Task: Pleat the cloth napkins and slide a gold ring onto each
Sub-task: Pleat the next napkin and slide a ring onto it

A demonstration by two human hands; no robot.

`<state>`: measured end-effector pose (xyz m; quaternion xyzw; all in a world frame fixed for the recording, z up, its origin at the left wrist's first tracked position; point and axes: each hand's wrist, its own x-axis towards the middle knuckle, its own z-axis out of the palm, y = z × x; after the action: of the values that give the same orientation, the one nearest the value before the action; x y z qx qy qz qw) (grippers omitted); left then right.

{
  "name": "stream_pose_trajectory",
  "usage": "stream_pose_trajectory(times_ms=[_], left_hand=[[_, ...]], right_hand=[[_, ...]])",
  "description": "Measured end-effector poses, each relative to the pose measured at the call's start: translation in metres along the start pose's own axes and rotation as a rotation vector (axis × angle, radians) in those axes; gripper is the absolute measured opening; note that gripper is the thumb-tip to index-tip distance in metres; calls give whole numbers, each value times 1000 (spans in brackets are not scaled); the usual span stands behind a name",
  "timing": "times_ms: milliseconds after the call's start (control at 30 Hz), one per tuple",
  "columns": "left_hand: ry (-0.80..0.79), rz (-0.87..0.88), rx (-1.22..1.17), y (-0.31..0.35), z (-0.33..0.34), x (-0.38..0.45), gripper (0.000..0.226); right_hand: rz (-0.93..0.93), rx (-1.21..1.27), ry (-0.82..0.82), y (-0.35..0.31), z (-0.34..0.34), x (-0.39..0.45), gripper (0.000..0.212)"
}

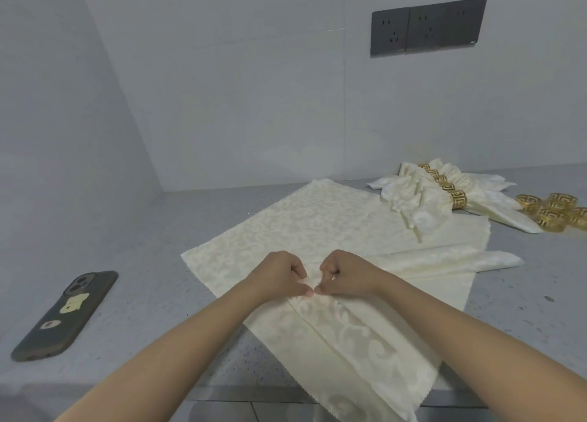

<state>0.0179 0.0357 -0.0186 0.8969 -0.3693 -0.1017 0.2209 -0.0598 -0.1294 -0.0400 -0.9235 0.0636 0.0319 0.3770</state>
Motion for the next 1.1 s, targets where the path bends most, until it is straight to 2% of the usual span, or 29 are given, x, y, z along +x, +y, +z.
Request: stream_pose_trajectory(times_ms=[100,167,233,333,600,667,733,833,933,1000,1100], left_hand=[[124,114,-9,-13,7,-5,19],[170,179,-14,-19,15,-8,26],[127,212,32,-22,26,-12,40],[52,248,99,-24,40,-13,48],[52,253,194,-26,45,-7,48],[60,239,225,-25,44,-5,48],[78,230,247,-23,43,-3,47],[87,228,271,-21,43,-5,48],[78,223,286,-20,41,-5,48],[57,217,300,-19,39,-4,48],[5,195,314,-17,35,-3,50]], right_hand=[[-11,6,1,-1,-6,-1,29],[-13,-3,32,-2,-10,0,29],[-33,-42,70,-1,-13,-2,27],[-98,-104,126,4,-13,-4,26],[-263,-93,264,29,3,-10,28],[-308,-103,283,33,6,-11,20],[-348,-107,282,35,8,-10,11],[-356,-107,240,32,5,-10,16],[-258,-186,323,29,-7,-10,16],[-75,-315,346,29,-21,-10,22],[272,-548,183,29,-49,-10,36]])
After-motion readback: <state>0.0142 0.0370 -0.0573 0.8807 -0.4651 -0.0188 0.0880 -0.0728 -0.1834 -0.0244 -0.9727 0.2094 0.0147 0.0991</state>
